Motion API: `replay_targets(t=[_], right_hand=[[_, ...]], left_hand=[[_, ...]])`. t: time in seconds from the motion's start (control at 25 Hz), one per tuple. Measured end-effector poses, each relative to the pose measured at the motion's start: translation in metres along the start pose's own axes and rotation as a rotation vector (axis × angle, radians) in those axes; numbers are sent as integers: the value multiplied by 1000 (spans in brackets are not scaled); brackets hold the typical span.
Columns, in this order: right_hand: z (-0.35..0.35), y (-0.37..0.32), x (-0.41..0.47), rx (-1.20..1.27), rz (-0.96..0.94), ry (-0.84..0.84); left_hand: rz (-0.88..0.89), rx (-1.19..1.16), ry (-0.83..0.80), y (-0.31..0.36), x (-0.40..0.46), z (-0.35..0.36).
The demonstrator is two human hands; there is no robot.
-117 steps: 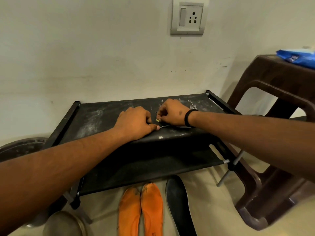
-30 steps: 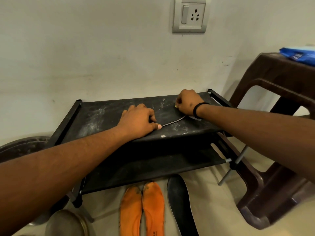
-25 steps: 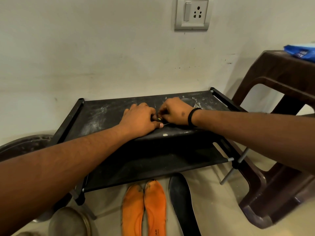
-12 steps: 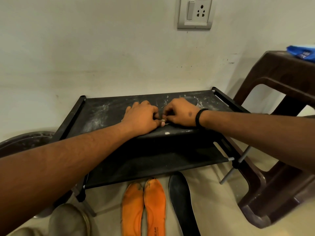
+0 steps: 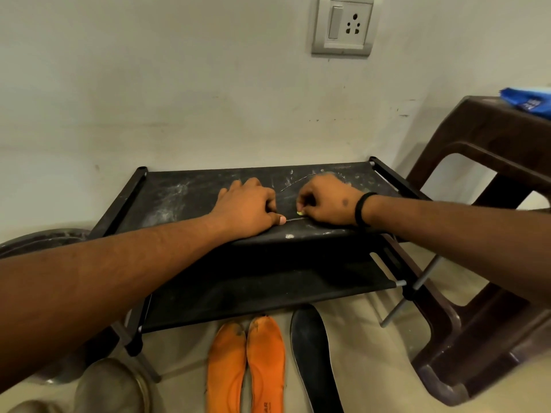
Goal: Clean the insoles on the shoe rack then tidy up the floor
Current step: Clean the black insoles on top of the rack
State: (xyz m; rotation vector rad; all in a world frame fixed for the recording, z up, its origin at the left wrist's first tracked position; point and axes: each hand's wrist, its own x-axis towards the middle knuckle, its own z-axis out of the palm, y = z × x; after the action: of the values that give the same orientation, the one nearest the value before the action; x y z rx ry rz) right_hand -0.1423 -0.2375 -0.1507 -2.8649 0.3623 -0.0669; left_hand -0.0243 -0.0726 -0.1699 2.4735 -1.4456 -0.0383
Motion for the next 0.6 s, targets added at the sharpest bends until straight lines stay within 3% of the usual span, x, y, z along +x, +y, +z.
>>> replay_targets(t=[0.16,0.28,0.48,0.6], right_hand=[[-12,36,27,-164,156,72],[-14,60,42,-128,321,194],[-5,37,59,-6,223,215],[-3,27,57,-70,155,147]], left_hand=[[-28,-43,14,-1,4,3],[-33,-52,26,-1,5,3],[-36,-46,41,-3,9,4],[-53,-44,31,-3,8,4]])
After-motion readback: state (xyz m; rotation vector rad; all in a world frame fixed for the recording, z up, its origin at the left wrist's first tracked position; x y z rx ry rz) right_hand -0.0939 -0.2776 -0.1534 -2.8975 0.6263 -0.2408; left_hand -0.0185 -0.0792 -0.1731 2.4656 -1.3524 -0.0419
